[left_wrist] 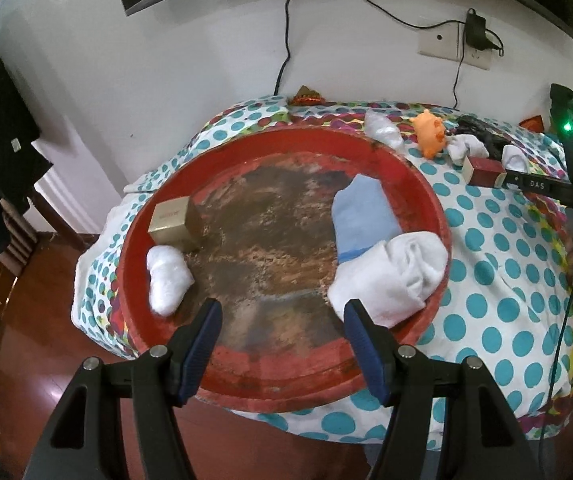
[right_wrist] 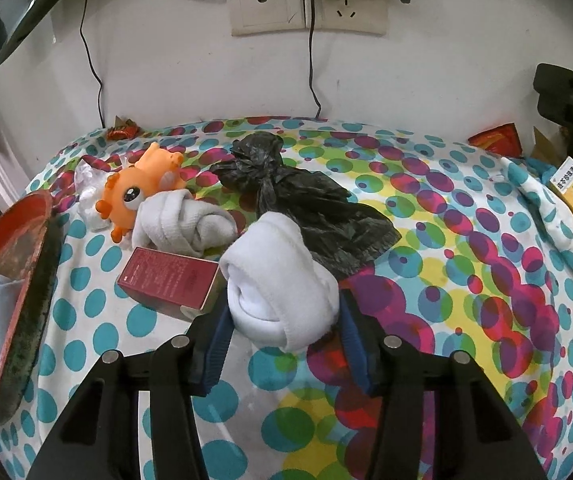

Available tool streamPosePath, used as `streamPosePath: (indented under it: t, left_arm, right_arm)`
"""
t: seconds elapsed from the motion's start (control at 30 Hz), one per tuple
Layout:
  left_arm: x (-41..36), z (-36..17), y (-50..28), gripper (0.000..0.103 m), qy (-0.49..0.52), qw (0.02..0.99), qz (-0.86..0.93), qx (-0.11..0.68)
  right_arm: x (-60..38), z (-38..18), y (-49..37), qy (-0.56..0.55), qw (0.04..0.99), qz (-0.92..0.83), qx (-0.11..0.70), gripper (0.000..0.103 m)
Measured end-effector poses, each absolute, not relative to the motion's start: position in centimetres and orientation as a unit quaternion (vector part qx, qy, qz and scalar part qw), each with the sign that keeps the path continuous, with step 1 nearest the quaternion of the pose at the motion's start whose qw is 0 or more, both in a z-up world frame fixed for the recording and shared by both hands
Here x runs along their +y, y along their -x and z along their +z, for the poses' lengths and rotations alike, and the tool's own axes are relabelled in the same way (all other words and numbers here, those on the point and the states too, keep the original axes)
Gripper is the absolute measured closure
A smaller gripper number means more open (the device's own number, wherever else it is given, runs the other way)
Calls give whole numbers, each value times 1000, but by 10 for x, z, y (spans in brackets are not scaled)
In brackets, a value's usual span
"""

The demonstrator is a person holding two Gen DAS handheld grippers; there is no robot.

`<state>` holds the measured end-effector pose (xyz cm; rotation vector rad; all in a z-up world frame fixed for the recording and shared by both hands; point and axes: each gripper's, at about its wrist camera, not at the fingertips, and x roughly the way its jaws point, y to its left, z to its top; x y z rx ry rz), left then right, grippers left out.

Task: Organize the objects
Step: 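Move the right tool to the second white sock on the bed and grasp it, then move the left tool to the clear plastic bag and grasp it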

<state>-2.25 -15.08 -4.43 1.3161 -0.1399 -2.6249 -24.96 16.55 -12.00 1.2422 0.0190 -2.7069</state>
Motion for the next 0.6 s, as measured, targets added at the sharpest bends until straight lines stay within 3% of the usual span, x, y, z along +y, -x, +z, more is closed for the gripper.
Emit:
streamPosePath:
  t: [0.6]
  left_arm:
    - [-119, -33, 47, 38, -457, 67, -885, -58]
  right_arm:
    - [195, -121, 238, -418, 49, -907, 23, 56]
